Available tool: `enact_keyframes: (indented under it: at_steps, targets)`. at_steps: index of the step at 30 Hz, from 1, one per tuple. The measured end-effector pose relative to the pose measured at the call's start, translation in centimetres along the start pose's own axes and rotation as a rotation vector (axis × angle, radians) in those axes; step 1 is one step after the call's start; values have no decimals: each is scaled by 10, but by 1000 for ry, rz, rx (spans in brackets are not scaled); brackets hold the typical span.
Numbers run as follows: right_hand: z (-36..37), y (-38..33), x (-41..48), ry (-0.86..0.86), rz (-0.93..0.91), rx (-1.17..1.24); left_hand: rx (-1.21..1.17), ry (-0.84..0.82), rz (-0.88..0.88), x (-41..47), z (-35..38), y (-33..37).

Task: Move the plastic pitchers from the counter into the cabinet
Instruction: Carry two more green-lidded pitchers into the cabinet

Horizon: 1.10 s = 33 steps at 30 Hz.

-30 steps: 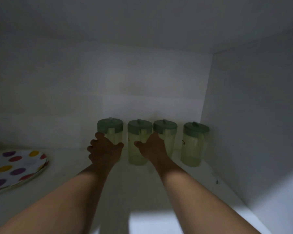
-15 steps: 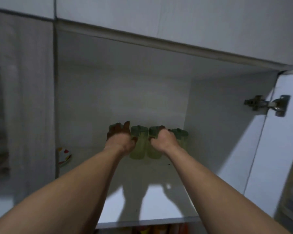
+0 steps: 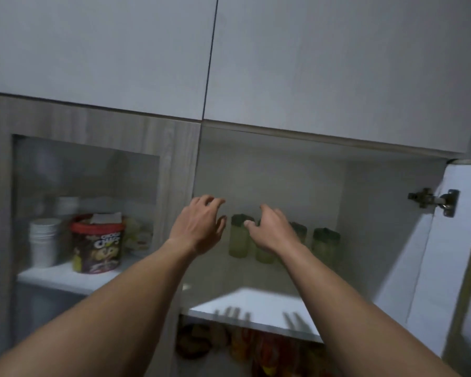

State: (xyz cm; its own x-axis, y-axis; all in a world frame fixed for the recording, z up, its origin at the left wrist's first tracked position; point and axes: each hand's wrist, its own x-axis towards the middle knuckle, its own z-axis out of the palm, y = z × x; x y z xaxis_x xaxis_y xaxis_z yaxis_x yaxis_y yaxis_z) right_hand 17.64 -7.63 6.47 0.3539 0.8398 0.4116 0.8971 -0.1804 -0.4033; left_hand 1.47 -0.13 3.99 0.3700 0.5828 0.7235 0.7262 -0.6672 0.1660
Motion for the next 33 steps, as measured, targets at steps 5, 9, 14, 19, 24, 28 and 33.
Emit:
enact_keyframes:
  at_steps: [5, 9, 14, 19, 24, 28, 33]
  targets:
    - [18, -59, -53, -53, -124, 104, 162, -3, -137, -81, -64, -34]
    - [42, -122, -96, -129, -254, 160, 289, -17, -303, -155, -122, -75]
    - [70, -214, -158, -232, -413, 201, 396, -24, -524, -243, -198, -125]
    - [102, -306, -232, -311, -577, 273, 499, -10, -711, -330, -272, -162]
    - [131, -383, -312, -419, -678, 354, 574, -21, -851, -413, -339, -194]
    - [151, -445, -373, -476, -769, 398, 630, 5, -944, -484, -393, -218]
    - [180, -507, -437, -557, -849, 457, 659, 54, -1072, -562, -440, -241]
